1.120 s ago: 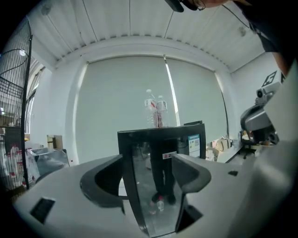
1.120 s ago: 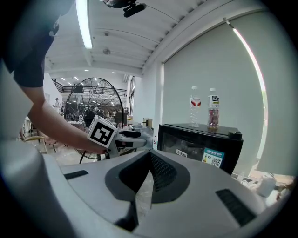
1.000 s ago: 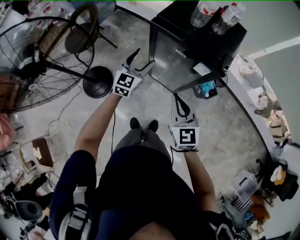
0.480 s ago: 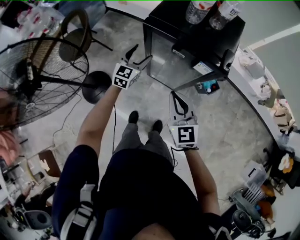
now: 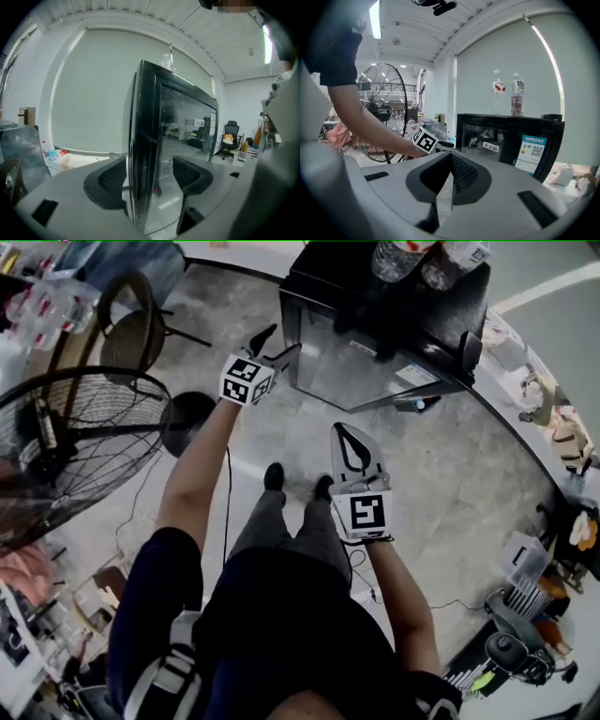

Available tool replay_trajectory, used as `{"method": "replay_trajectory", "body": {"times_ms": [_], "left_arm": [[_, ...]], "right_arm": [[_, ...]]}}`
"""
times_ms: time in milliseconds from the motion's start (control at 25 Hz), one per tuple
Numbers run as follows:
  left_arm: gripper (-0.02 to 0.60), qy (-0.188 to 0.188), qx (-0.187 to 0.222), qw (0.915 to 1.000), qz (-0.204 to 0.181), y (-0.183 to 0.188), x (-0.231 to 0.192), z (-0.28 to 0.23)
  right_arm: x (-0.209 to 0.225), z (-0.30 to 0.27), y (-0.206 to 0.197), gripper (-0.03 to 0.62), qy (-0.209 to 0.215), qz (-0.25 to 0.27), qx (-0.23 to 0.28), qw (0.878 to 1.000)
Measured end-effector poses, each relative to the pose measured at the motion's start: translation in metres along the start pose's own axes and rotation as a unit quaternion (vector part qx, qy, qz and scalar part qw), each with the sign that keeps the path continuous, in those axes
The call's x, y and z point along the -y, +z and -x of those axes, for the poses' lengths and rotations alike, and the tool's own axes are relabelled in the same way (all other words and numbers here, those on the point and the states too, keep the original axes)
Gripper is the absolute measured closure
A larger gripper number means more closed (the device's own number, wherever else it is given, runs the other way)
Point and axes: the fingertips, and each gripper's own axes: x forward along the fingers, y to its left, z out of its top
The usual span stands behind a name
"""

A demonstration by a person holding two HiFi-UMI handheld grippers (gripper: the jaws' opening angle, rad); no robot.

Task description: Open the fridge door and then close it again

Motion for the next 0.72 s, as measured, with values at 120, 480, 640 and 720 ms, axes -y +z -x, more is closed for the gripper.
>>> {"method": "replay_trajectory", "body": {"times_ms": [120,480,640,720], "left_arm": [[0.262,-0.014,-0.005,0.9999,0.004,-0.007,-0.003,-0.010],[0.301,-0.042,-0.001,0.9991,-0.005,-0.013,-0.003,-0.023],[0.336,-0.042,0.009,0.9991,-0.007,-0.007,-0.007,-0.024],[0.377,-0.039,0.011,0.9992,-0.007,-0.008,-0.011,-0.023]], "right_arm": [[0.000,-0.007,-0.003,0.574,-0.005,-0.001,-0.003,1.000],[0.004,-0.016,-0.011,0.574,-0.010,-0.007,-0.012,1.000],[0.004,-0.018,-0.014,0.574,-0.010,-0.008,-0.017,1.000],[0.003,-0.018,-0.017,0.574,-0.009,-0.010,-0.020,1.000]]}}
